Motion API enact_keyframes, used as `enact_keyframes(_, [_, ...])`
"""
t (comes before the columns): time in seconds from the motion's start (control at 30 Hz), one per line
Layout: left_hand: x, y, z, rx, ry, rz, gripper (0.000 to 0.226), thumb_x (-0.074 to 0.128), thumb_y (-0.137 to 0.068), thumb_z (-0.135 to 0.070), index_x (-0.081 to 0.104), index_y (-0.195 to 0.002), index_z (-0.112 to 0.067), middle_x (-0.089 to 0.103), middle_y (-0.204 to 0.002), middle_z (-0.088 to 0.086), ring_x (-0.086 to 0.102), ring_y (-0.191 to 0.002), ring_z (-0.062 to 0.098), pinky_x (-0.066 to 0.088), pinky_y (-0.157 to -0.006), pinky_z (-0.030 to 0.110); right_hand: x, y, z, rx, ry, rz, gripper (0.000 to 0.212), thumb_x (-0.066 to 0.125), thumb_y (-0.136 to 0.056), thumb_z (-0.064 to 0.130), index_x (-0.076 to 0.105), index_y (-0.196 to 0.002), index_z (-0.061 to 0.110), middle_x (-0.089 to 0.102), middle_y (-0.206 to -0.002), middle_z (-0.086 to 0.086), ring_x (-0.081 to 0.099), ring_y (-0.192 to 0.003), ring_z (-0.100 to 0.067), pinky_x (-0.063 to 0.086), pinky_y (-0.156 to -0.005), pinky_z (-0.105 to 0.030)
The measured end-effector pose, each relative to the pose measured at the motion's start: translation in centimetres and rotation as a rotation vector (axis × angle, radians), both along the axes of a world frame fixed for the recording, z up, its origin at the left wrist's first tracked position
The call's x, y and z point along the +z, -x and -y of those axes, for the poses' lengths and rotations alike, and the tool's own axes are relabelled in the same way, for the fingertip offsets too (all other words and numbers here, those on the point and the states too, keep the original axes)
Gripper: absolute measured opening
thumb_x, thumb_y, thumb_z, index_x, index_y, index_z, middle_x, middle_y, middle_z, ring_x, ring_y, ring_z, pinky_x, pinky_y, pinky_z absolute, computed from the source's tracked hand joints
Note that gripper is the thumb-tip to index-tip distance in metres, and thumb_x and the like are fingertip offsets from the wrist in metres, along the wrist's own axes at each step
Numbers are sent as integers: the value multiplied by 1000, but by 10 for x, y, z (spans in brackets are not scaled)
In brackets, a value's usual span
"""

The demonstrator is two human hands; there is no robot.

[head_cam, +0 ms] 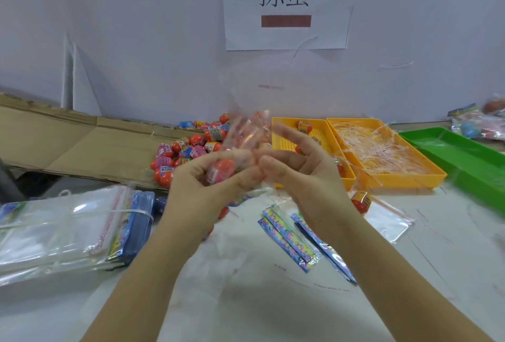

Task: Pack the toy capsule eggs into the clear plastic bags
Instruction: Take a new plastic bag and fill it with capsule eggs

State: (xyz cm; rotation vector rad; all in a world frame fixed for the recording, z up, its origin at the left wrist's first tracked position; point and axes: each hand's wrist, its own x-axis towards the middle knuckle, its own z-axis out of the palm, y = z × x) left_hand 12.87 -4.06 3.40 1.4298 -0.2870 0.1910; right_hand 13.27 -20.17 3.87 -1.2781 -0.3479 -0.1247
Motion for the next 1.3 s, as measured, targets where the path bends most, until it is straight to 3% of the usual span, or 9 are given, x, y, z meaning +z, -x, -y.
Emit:
enact_keyframes(0.1, [3,-6,-14,102,195,-41,33,83,-51,-40,80,-81,-26,78,-85,3,75,-78,19,59,-64,31,0,-6,3,-67,0,-67,44,68,-76,46,57,-116,31,73,-103,4,68,-95,-12,54,-82,-27])
enact_keyframes(0.3, [4,-13,-30,181,320,-98,32,84,-52,-41,80,-77,-22,78,-86,3,75,-83,21,60,-73,38,-24,-11,-5,-267,926,238,33,57,-95,21,58,-127,31,58,-120,17,50,-108,8,41,-94,-20])
enact_keyframes(0.43, [1,-12,-24,94,271,-116,46,88,-55,-37,79,-96,-18,76,-99,11,73,-94,28,59,-79,39,-51,-16,-24,-166,1608,285,59,40,-100,41,10,-151,40,16,-160,0,18,-144,-22,15,-115,-44])
enact_keyframes(0.5, [1,-12,-24,79,223,-103,61,93,-53,-37,75,-107,-16,75,-103,14,72,-98,32,56,-86,44,-55,-18,-26,-164,1690,254,58,37,-100,44,9,-150,40,15,-160,-2,16,-145,-24,7,-115,-50])
enact_keyframes(0.63, [1,-12,-22,59,158,-73,71,94,-50,-37,71,-115,-22,74,-106,12,71,-100,32,55,-88,50,-55,-25,-22,-443,1597,363,34,45,-96,44,43,-127,31,46,-123,6,41,-120,-19,17,-104,-41])
enact_keyframes(0.9, [-2,-7,-7,117,84,33,60,87,-44,-36,72,-102,-31,77,-94,-4,74,-87,14,58,-65,21,-54,-25,-21,-444,1500,363,25,49,-96,40,52,-118,30,47,-112,7,48,-108,-15,24,-98,-38])
enact_keyframes(1.0, [-5,-8,-7,153,40,72,52,88,-43,-36,74,-94,-36,77,-90,-7,74,-83,11,57,-65,18,-31,-23,-10,-486,945,343,29,71,-85,28,53,-106,36,53,-98,14,56,-88,4,40,-76,-9])
enact_keyframes(1.13, [-10,-8,-2,148,-85,73,54,88,-44,-33,72,-95,-35,76,-87,-11,71,-68,5,53,-55,15,9,-9,13,-395,149,308,34,87,-64,34,62,-86,39,66,-79,11,60,-69,-8,50,-61,-17])
enact_keyframes(1.3, [-12,-1,6,174,-322,102,48,80,-44,-52,61,-88,-52,65,-88,-40,65,-79,-12,50,-61,6,30,4,34,-188,-21,351,50,83,-64,44,69,-110,32,67,-91,5,54,-85,-20,48,-71,-23])
